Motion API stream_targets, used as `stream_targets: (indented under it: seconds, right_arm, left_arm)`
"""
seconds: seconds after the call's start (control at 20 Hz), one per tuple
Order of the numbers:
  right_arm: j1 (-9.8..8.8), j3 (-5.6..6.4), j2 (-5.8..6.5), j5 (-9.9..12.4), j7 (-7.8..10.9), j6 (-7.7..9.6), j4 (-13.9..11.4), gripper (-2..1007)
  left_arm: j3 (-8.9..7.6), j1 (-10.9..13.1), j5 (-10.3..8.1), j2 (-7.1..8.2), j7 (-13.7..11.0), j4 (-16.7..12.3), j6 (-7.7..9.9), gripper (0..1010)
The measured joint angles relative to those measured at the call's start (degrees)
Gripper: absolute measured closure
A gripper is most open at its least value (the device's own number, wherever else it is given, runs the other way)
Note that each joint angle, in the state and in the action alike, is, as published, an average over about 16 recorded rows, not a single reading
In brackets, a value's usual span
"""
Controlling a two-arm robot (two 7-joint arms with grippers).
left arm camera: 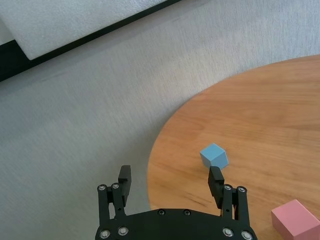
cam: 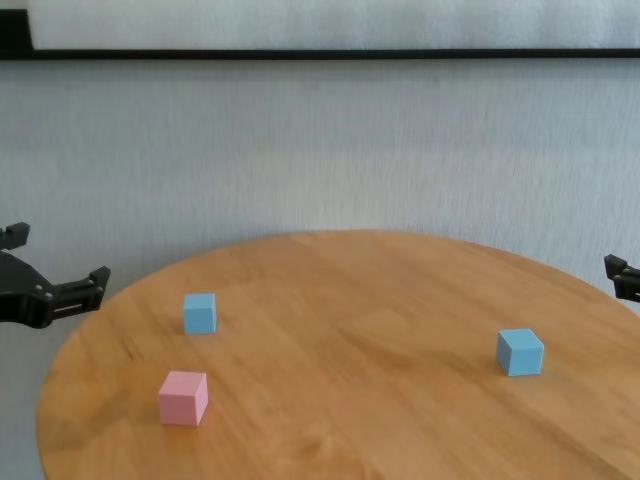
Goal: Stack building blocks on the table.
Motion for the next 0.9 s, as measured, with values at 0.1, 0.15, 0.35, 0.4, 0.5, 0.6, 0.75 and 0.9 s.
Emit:
stream_targets:
  seconds: [0.1,0.15,0.35,0.4,0.5,0.6,0.75,0.9]
  right_arm:
    - [0.0,0.0,0.0,0.0,0.0,0.0,0.0,0]
    - [0.0,0.0,0.0,0.0,0.0,0.0,0.0,0]
    - [0.0,0.0,0.0,0.0,0.0,0.0,0.0,0]
    - [0.0,0.0,0.0,0.0,0.0,0.0,0.0,0]
    - [0.0,0.0,0.0,0.0,0.0,0.0,0.0,0]
    - [0.0,0.0,0.0,0.0,0.0,0.0,0.0,0]
    - [0.0,0.0,0.0,0.0,0.0,0.0,0.0,0]
    - [0.0,0.0,0.0,0.0,0.0,0.0,0.0,0]
  left_arm:
    - [0.0,0.0,0.0,0.0,0.0,0.0,0.0,10]
    - [0.0,0.0,0.0,0.0,0.0,0.0,0.0,10]
    - [0.0,0.0,0.0,0.0,0.0,0.0,0.0,10]
    - [0.0,0.0,0.0,0.0,0.0,0.0,0.0,10]
    - [0.0,0.0,0.0,0.0,0.0,0.0,0.0,10]
    - [-0.01,0.03,0.01,0.01,0.05,-0.07,0.02,10]
    - [-0.09,0.37,0.22,0.18,0.31,-0.95,0.41,10]
    - [-0.24,1.13,0.69,0.64,0.7,-2.87,1.42,10]
